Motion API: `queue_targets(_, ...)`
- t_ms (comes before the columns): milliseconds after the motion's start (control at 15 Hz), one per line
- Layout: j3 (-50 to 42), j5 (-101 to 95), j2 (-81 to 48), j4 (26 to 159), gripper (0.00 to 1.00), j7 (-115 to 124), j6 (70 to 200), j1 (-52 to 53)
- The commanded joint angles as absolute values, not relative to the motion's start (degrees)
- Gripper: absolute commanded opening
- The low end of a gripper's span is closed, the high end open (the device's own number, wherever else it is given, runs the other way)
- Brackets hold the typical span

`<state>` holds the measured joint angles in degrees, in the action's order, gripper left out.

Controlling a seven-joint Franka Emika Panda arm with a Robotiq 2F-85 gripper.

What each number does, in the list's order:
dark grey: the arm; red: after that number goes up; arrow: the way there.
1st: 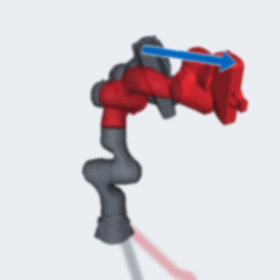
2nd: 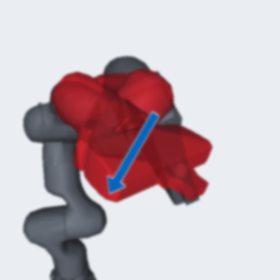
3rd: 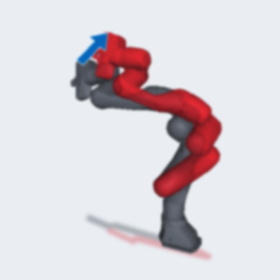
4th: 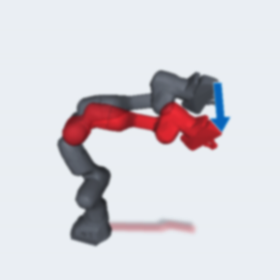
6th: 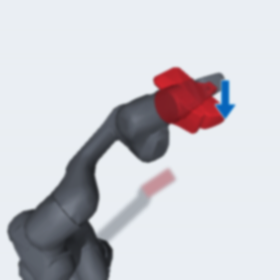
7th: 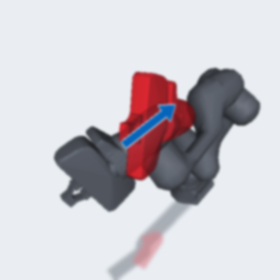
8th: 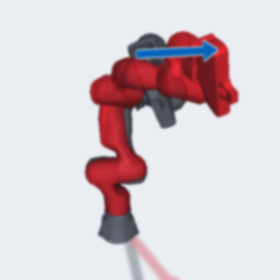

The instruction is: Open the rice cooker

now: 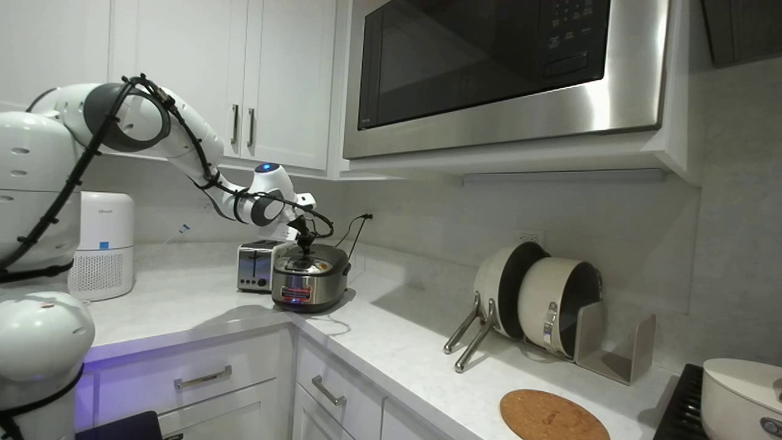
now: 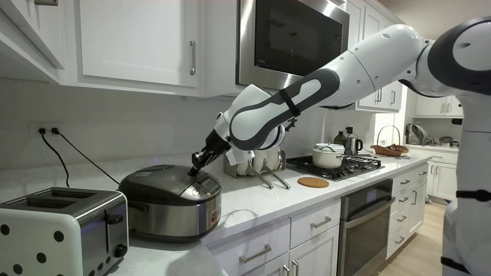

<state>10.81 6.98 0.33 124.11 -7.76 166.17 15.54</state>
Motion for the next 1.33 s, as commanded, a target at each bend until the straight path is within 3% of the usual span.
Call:
queue_targets(0,10.69,5.82,-2.14,122.93,0.00,-7.98,165.59,15.40)
queue_targets(867,10.44,5.56,8.10,122.92,0.00,-8.18,166.95,14.98)
queue_targets(1267,11.25,-2.64,13.73,122.51,0.00,-4.02,158.50,11.69)
